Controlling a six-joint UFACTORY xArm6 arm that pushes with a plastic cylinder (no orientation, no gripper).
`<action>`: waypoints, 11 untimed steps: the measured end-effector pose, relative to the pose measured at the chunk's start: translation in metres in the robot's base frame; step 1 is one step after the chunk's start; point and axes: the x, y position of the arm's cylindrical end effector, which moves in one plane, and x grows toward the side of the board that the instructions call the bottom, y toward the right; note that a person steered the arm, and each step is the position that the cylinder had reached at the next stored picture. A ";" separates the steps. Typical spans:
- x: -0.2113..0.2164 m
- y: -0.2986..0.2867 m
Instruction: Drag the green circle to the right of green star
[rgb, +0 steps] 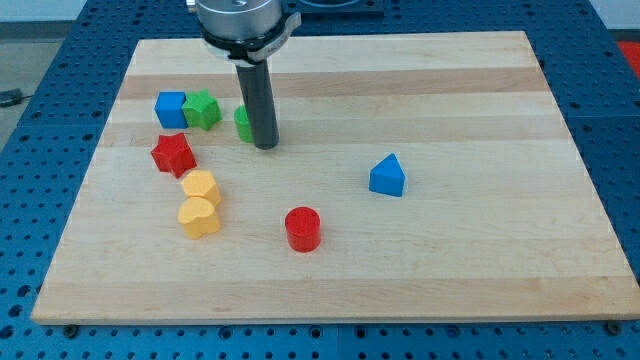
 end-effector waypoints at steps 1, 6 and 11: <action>-0.003 -0.006; -0.021 0.019; -0.039 -0.004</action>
